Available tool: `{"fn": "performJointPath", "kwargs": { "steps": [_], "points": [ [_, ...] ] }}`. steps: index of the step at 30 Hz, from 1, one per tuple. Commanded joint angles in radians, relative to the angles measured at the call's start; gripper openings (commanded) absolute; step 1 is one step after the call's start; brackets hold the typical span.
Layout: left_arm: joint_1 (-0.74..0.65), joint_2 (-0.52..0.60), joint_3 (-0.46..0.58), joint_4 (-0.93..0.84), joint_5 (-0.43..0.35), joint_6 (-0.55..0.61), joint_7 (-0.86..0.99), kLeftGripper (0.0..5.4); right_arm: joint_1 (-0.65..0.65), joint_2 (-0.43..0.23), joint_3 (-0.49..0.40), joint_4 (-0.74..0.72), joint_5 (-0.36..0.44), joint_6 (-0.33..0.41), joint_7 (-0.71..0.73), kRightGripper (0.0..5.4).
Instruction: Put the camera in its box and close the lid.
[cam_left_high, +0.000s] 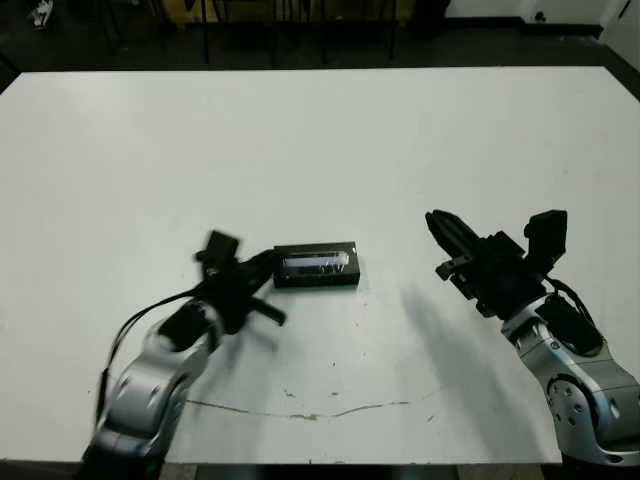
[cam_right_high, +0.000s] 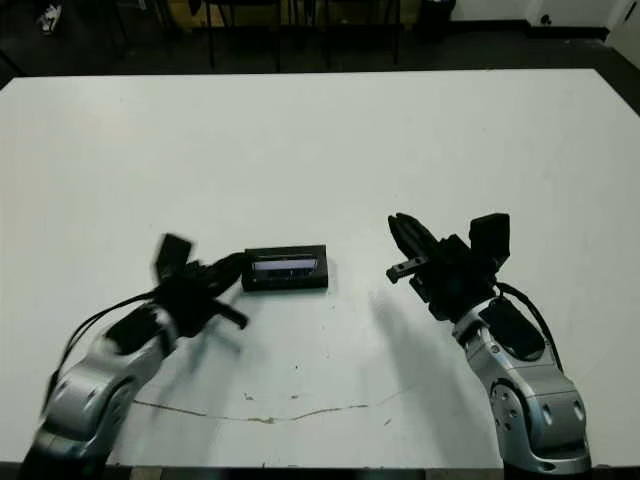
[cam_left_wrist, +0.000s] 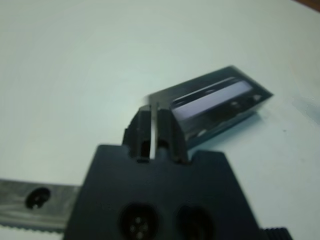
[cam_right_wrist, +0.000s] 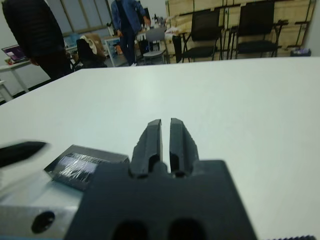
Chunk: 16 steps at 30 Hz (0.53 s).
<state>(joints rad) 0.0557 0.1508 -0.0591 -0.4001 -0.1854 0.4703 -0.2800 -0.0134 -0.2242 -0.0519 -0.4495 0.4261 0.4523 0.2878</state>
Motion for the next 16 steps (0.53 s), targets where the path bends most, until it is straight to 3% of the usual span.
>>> {"fn": "performJointPath", "kwargs": {
  "steps": [1,6,10,13,16],
  "points": [
    [0.029,0.017,0.068,-0.030,0.017,-0.149,0.015,0.01,0.030,0.016,0.017,0.007,-0.077,-0.067,-0.041,0.00],
    [0.040,0.054,0.152,0.040,0.094,-0.430,0.042,0.01,0.061,0.051,0.043,0.060,-0.233,-0.262,-0.108,0.00],
    [0.024,0.026,0.192,0.144,0.121,-0.571,0.110,0.01,0.079,0.080,0.050,0.082,-0.298,-0.336,-0.149,0.00],
    [0.003,-0.034,0.215,0.242,0.100,-0.643,0.176,0.01,0.091,0.093,0.064,0.105,-0.348,-0.400,-0.168,0.00],
    [-0.003,-0.099,0.217,0.265,0.059,-0.637,0.220,0.01,0.094,0.105,0.067,0.124,-0.359,-0.426,-0.168,0.00]
  ]
}}
